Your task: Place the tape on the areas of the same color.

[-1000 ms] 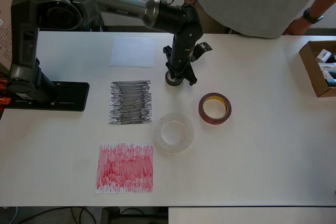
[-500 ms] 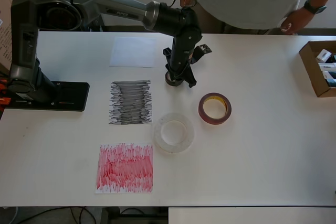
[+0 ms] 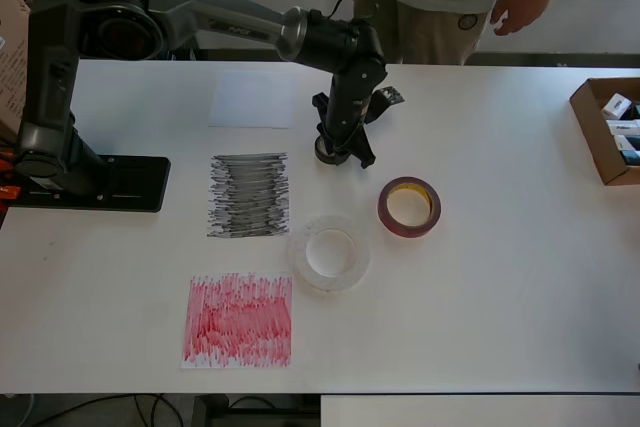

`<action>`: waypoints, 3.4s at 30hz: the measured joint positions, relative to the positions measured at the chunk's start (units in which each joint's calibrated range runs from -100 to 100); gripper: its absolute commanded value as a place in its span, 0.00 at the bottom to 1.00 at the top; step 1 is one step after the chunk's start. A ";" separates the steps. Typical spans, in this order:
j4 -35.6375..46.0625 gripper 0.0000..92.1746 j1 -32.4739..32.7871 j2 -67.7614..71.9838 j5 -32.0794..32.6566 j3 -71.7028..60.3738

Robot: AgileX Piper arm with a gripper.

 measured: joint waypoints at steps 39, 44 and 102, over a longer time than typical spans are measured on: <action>6.64 0.02 1.00 0.47 0.00 -10.20; 6.80 0.01 1.30 0.47 0.00 -10.38; 8.21 0.00 14.37 -23.81 0.75 8.64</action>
